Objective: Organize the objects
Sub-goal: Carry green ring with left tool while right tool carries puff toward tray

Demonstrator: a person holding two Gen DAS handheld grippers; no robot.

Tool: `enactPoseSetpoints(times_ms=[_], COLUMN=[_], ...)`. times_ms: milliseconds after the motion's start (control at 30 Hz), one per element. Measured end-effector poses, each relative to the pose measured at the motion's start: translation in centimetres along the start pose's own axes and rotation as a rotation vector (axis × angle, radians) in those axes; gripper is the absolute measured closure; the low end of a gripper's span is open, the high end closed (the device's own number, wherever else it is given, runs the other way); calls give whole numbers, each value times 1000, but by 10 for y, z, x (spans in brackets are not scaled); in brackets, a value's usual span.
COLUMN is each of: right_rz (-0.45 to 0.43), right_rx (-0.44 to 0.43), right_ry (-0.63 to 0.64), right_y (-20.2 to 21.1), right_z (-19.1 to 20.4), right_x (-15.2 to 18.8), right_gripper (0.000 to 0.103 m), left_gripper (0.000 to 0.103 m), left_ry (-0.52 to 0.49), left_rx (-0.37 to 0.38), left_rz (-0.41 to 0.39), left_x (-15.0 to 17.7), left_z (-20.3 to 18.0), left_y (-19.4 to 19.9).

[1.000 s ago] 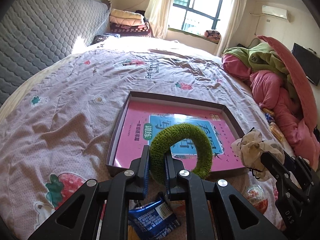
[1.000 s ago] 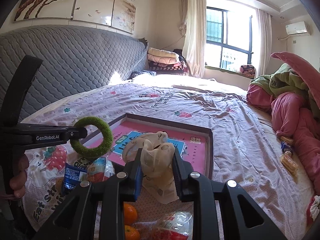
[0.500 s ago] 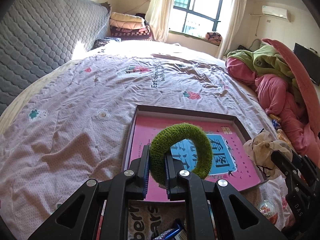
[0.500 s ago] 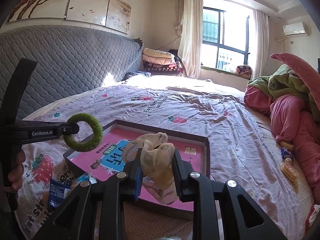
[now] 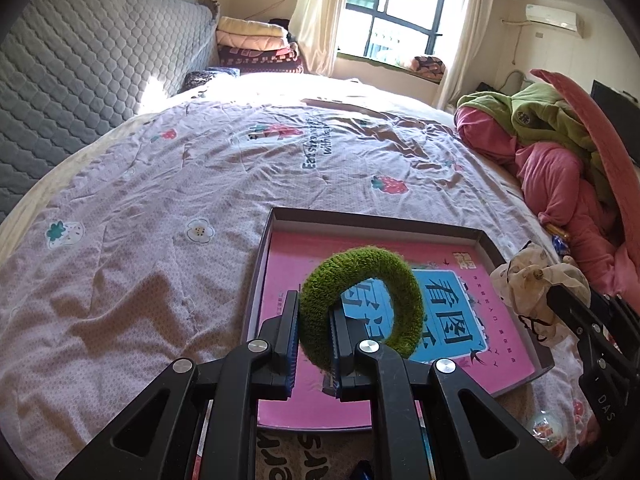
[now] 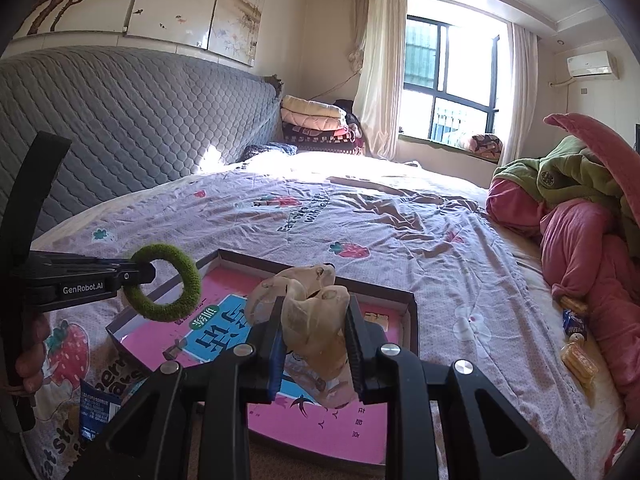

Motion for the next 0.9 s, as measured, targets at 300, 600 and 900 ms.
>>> enactPoseSetpoints(times_ms=[300,600,900], right_rz=[59,126,163], right_rx=[-12,-15,-14], right_ry=[-15,-24,-34], right_y=[-13,-26,-32], right_z=[-5,-7,-11], right_x=[14,30,39], right_gripper=[76,76,76], left_gripper=[90,90,88], left_ry=[-12,-14,-22], left_rx=[-13,-34,-53], left_rz=[18,57,89], left_x=[2,8,16], left_z=[0,7,11], left_y=[-15,-34,-47])
Point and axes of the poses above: each gripper's, at about its wrist camera, not at the fingertips, and y roughly against the way its jaws point, z to its left, x to its underside, the point moved 10 cm from there along -y, roughly the way its jaws point, and after that the axes turned 15 degrees about y, right-handed, at the moved point
